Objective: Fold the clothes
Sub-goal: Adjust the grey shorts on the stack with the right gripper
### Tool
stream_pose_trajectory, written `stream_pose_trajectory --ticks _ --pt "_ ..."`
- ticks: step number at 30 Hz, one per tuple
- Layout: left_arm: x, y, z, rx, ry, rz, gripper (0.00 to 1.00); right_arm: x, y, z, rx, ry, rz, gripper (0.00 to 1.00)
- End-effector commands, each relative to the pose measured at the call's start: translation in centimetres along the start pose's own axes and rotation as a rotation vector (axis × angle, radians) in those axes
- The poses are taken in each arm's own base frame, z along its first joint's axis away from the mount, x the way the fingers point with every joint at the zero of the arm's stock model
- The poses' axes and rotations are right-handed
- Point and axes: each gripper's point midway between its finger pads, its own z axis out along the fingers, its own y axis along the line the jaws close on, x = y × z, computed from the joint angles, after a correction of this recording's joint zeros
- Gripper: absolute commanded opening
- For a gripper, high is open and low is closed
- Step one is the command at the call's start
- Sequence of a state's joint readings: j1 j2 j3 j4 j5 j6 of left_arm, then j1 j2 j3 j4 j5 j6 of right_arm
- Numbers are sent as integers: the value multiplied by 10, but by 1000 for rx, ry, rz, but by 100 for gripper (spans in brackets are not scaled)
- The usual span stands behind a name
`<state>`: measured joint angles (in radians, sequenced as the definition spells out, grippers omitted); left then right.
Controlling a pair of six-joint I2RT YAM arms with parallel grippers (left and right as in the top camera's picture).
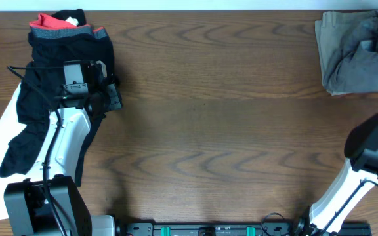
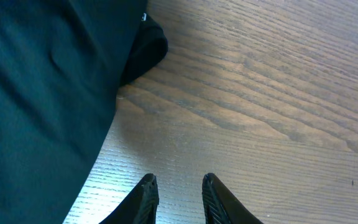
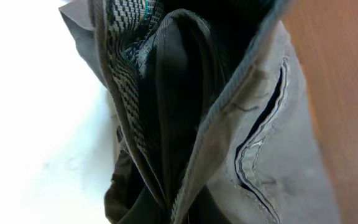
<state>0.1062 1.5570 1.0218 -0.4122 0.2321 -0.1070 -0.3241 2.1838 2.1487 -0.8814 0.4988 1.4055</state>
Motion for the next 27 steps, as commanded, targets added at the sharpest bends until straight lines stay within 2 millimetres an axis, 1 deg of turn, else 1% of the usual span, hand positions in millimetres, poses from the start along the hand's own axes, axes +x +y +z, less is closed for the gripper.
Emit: stream_pose_trajectory --ticks 1,5,8,10,11,12,13,14,16,17,19,21,24,27 --pt "-5 1 1 -8 -8 12 27 7 -12 32 48 -39 -23 2" --pt "-9 0 1 -5 -22 14 27 27 -16 58 49 -9 -26 2" --pt "-11 -1 1 -4 -32 16 27 40 -9 75 12 14 -18 2" --pt "-11 -1 1 -4 -32 16 27 52 10 85 -76 51 -50 2" --pt "-11 -1 1 -4 -32 16 27 57 24 87 -140 70 -79 3" --pt "-12 -1 1 -3 -34 16 27 61 38 88 -203 79 -112 11" --pt "-12 -1 1 -3 -36 17 27 65 55 87 -286 89 -157 22" --pt "-13 -1 1 -3 -38 17 27 69 70 85 -358 90 -204 37" --pt "-13 -1 1 -2 -39 17 27 80 104 72 -541 91 -354 93" --pt "-13 -1 1 -2 -39 17 27 86 118 63 -625 82 -435 99" --pt "-13 -1 1 -2 -39 17 27 95 138 45 -762 52 -589 99" --pt "-13 -1 1 -2 -39 17 27 100 148 31 -838 28 -697 99" --pt "-12 -1 1 -3 -36 17 27 110 148 17 -889 37 -854 99" --pt "-12 -1 1 -3 -35 16 27 113 137 16 -848 71 -933 99"
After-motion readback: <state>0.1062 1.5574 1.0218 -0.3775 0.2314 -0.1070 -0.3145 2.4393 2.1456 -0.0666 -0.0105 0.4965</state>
